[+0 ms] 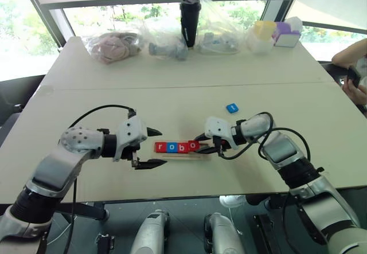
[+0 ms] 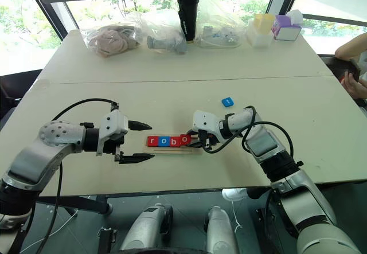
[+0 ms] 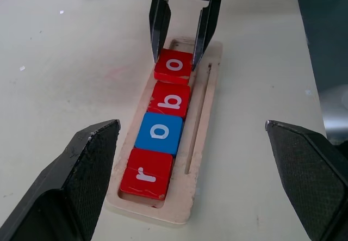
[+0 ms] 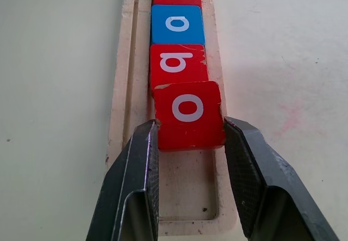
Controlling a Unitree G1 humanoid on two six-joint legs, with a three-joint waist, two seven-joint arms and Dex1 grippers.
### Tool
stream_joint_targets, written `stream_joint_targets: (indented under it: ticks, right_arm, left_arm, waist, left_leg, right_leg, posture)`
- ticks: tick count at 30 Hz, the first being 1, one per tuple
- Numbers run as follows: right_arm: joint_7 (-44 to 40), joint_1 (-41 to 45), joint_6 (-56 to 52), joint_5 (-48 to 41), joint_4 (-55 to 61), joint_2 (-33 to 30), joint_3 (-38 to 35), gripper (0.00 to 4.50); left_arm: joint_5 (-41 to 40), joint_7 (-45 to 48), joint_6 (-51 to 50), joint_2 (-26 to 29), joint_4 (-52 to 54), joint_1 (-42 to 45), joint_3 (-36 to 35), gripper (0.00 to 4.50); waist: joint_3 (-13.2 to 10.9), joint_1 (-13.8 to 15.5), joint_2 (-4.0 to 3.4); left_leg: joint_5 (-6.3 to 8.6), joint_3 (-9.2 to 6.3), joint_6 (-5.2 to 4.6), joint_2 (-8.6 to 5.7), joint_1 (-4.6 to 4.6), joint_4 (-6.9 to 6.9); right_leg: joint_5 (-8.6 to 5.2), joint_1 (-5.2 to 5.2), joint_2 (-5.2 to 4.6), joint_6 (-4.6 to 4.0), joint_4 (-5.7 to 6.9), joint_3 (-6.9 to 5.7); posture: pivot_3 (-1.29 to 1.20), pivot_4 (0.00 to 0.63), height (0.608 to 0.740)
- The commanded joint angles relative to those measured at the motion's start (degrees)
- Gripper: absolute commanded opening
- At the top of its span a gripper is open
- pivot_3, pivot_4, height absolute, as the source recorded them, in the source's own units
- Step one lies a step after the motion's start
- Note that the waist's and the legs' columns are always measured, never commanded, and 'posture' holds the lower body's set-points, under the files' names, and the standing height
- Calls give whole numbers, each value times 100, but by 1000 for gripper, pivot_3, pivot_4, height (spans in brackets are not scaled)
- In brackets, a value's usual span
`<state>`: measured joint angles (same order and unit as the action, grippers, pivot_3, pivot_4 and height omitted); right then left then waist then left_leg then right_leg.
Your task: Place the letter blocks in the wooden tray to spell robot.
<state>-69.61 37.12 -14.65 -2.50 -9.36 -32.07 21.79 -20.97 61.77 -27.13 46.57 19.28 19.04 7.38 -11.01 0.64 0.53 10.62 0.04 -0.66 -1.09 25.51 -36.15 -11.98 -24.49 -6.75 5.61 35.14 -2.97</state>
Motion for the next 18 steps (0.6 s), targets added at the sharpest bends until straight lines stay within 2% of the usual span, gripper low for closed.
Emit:
stream_joint_targets:
  ticks: [1, 18]
  right_arm:
    - [-12, 53, 54, -20, 121, 56, -42, 1133]
    - [-28, 4, 36, 5, 183, -65, -91, 1133]
  left_arm:
    - [20, -23, 77, -17, 92, 28, -54, 4500]
    - [78, -3, 121, -80, 45, 77, -16, 4500]
  waist:
    - [0, 0, 0]
    - [0, -2, 0]
  left_leg:
    - [0, 0, 0, 0, 0, 0]
    - [0, 0, 0, 0, 0, -1]
  right_leg:
    - [0, 0, 0, 0, 0, 0]
    - [0, 1, 0, 0, 0, 0]
  posture:
    - [0, 150, 740]
    - [0, 150, 740]
